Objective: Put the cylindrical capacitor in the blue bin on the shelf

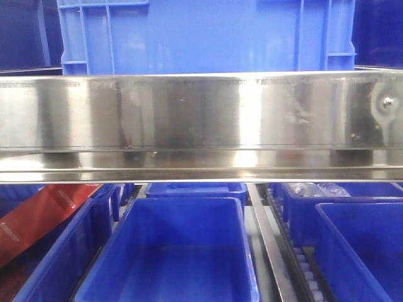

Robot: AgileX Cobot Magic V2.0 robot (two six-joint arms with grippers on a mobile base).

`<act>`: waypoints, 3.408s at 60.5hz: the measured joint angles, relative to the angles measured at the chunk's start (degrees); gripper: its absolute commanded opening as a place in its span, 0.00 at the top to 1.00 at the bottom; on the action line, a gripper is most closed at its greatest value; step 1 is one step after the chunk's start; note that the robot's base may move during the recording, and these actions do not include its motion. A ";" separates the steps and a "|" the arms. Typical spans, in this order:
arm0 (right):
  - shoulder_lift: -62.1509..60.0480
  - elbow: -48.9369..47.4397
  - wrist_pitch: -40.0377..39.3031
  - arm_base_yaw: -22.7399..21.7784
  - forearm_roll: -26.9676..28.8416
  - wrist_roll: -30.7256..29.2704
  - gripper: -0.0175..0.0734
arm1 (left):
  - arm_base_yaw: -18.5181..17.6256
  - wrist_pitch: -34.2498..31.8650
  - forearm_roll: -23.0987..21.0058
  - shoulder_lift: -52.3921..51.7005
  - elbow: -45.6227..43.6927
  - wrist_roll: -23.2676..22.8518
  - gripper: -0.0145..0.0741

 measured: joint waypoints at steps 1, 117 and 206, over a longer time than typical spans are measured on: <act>0.00 0.00 0.00 0.00 0.00 0.00 0.98 | 0.00 0.00 0.00 0.00 0.00 0.00 0.96; 0.00 0.00 -0.11 0.00 0.00 0.00 0.98 | 28.81 -39.41 -21.39 -24.58 50.93 16.64 0.96; -19.01 28.95 -10.98 -26.37 6.98 0.00 0.98 | 28.81 -39.41 -21.39 -24.67 50.93 16.74 0.96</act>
